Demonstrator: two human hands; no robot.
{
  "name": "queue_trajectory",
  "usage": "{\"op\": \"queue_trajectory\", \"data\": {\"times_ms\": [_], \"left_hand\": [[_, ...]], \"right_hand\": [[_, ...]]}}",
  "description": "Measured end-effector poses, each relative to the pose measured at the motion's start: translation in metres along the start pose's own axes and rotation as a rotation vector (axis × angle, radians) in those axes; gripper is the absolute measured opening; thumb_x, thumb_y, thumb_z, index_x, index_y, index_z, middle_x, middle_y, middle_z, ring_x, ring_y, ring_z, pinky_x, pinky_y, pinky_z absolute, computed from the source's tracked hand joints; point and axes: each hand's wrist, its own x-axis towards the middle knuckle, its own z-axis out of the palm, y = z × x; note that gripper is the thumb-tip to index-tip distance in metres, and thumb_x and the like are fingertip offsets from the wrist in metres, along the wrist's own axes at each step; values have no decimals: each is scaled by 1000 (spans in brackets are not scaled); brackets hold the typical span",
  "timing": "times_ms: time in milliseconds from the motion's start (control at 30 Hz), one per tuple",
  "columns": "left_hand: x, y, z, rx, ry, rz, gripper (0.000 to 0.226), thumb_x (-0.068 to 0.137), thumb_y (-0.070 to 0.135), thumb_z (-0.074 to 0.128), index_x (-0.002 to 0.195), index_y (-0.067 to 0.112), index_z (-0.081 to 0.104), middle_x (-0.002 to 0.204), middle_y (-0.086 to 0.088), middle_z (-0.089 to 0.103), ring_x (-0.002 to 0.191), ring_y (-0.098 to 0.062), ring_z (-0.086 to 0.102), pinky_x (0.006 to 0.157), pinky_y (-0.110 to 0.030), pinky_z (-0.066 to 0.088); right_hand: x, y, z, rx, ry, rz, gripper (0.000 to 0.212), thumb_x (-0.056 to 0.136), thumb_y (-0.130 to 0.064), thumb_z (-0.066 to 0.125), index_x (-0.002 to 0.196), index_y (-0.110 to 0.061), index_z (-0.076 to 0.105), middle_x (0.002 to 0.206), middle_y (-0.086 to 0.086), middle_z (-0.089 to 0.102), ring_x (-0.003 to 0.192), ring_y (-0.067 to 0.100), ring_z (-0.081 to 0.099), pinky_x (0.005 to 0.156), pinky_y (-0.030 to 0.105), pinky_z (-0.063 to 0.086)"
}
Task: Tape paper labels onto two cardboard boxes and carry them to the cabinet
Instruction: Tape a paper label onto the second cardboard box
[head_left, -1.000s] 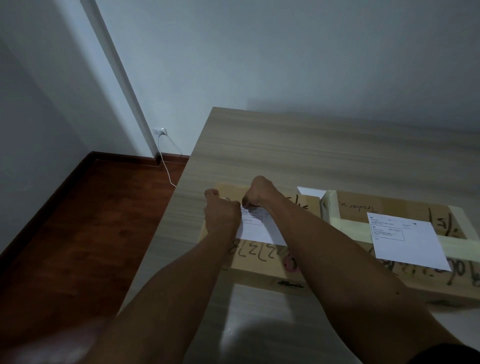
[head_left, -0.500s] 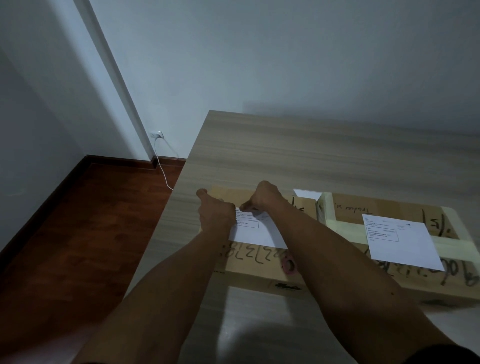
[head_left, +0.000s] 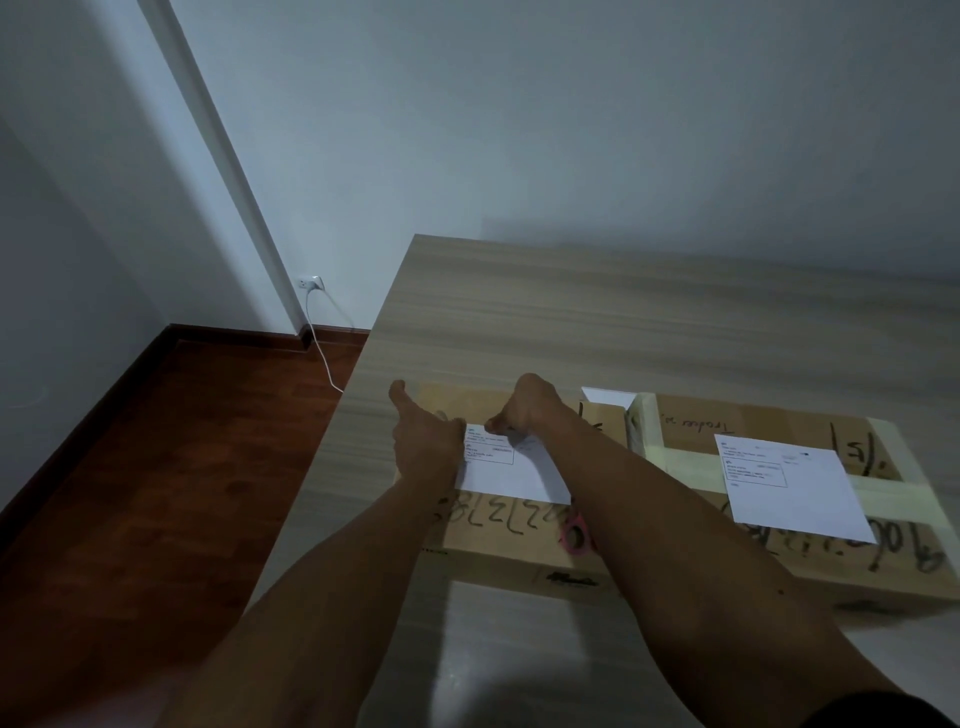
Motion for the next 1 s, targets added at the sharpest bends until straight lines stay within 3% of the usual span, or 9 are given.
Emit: {"op": "queue_trajectory", "data": {"times_ms": [133, 200, 267, 400, 500, 633, 733, 833, 1000], "left_hand": [[-11, -12, -9, -117, -112, 237, 94, 85, 29, 79, 151, 39, 13, 106, 1, 57, 85, -16, 63, 81, -33, 48], [-13, -11, -13, -118, -130, 373, 81, 90, 22, 67, 151, 36, 15, 88, 8, 56, 68, -8, 60, 69, -30, 46], [-20, -7, -14, -100, -167, 511, 74, 92, 17, 56, 154, 26, 15, 83, -2, 56, 65, -16, 59, 61, -32, 45], [-37, 10, -12, -94, -234, 681, 73, 100, 14, 58, 158, 12, 14, 105, -9, 52, 93, -26, 56, 84, -37, 48], [-50, 19, -11, -117, -306, 710, 81, 99, 13, 64, 160, 17, 12, 120, -8, 50, 112, -21, 53, 96, -32, 42], [-68, 25, -13, -120, -365, 722, 86, 98, 20, 68, 161, 23, 10, 127, -5, 50, 121, -17, 51, 97, -28, 38], [-80, 30, -17, -118, -403, 699, 90, 97, 30, 70, 162, 25, 8, 121, 2, 53, 109, -2, 56, 93, -20, 41], [-87, 33, -21, -114, -436, 715, 95, 95, 35, 71, 162, 24, 5, 112, 18, 54, 99, 17, 57, 79, -4, 42], [-94, 35, -29, -124, -470, 699, 96, 96, 34, 71, 162, 24, 2, 111, 17, 62, 96, 13, 62, 80, -14, 48]], "right_hand": [[-9, 12, 6, 192, 76, -94, 40, 80, -13, 80, 61, -10, 44, 55, 1, 41, 55, 18, 44, 55, 26, 40], [-16, 20, 7, 414, 161, -152, 27, 84, -2, 72, 66, -12, 54, 67, 5, 56, 71, 24, 60, 70, 35, 52], [-27, 25, 4, 590, 220, -150, 17, 89, -3, 71, 77, -11, 63, 88, 10, 68, 89, 28, 70, 79, 37, 61], [-51, 28, -11, 714, 290, -197, 5, 93, -8, 69, 98, -9, 71, 94, 5, 69, 80, 17, 66, 50, 16, 49], [-69, 32, -22, 731, 243, -267, 17, 95, -5, 62, 107, -12, 72, 96, 5, 71, 78, 14, 67, 53, 19, 51], [-95, 36, -34, 743, 160, -295, 34, 93, -4, 51, 106, -24, 74, 102, 0, 73, 83, 11, 68, 66, 29, 53], [-112, 42, -37, 721, 107, -296, 39, 90, -5, 48, 106, -27, 76, 102, -3, 74, 88, 12, 69, 73, 32, 53], [-125, 46, -39, 686, 97, -320, 36, 89, -7, 51, 101, -27, 79, 92, -8, 76, 88, 14, 68, 67, 28, 51], [-135, 53, -38, 616, 151, -388, 31, 91, -5, 59, 114, -14, 78, 102, 1, 77, 85, 8, 69, 59, 17, 49]]}}
